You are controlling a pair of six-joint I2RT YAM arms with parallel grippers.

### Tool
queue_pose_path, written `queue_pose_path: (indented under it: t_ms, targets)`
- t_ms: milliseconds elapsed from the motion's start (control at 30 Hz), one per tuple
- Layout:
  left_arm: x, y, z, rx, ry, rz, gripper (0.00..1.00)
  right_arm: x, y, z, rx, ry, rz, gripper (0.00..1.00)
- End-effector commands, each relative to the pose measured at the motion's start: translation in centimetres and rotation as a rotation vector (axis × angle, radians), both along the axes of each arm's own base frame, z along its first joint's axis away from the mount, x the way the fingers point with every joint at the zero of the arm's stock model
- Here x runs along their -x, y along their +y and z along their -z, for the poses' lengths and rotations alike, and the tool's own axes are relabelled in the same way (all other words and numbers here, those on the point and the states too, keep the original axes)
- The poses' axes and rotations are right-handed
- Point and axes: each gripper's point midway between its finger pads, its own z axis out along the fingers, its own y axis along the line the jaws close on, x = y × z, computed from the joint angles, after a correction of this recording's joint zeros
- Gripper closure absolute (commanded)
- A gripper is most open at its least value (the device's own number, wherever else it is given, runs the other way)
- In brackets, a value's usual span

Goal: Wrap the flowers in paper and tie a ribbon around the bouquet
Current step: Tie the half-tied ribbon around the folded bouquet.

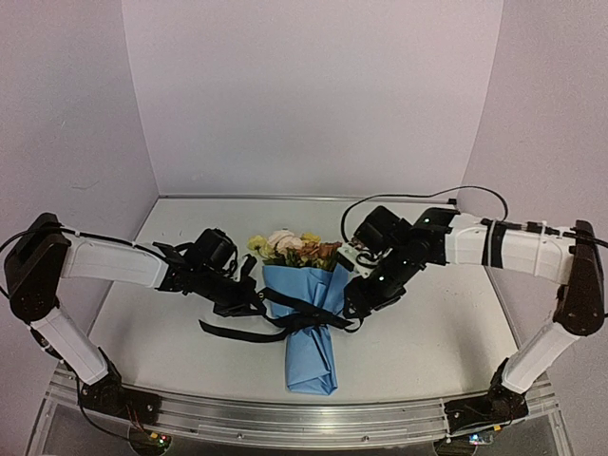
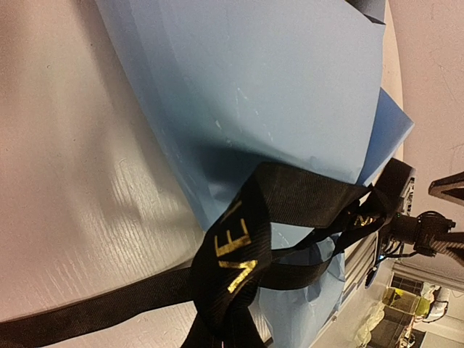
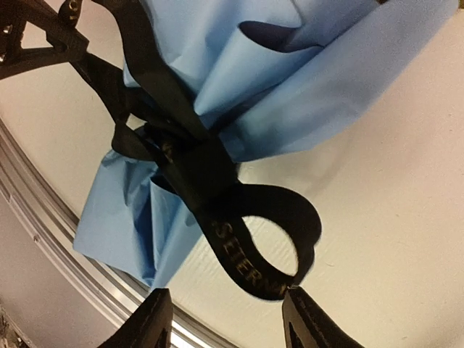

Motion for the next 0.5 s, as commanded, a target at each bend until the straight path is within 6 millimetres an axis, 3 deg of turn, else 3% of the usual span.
queue_pose_path:
  t_ms: [0, 133, 333, 467]
  targets:
    - [-1.1, -1.3, -1.8, 0.052, -0.052, 0.021, 1.00, 0.2, -3.0, 0.5, -0.011, -0.066, -0.073, 0.46]
    - [-1.2, -1.4, -1.8, 0.052, -0.050, 0.022, 1.00, -0.9, -5.0, 3.8, -0.010, -0.170, -0.063, 0.47]
    - [-1.3, -1.5, -2.0, 0.051, -0.051, 0.024, 1.00, -4.2, -8.0, 7.3, 0.093, -0.272, 0.035, 0.58]
    - [-1.4, -1.6, -2.1, 0.051, -0.053, 0.029, 1.00, -6.7, -7.0, 9.1, 0.079, -0.314, 0.071, 0.63]
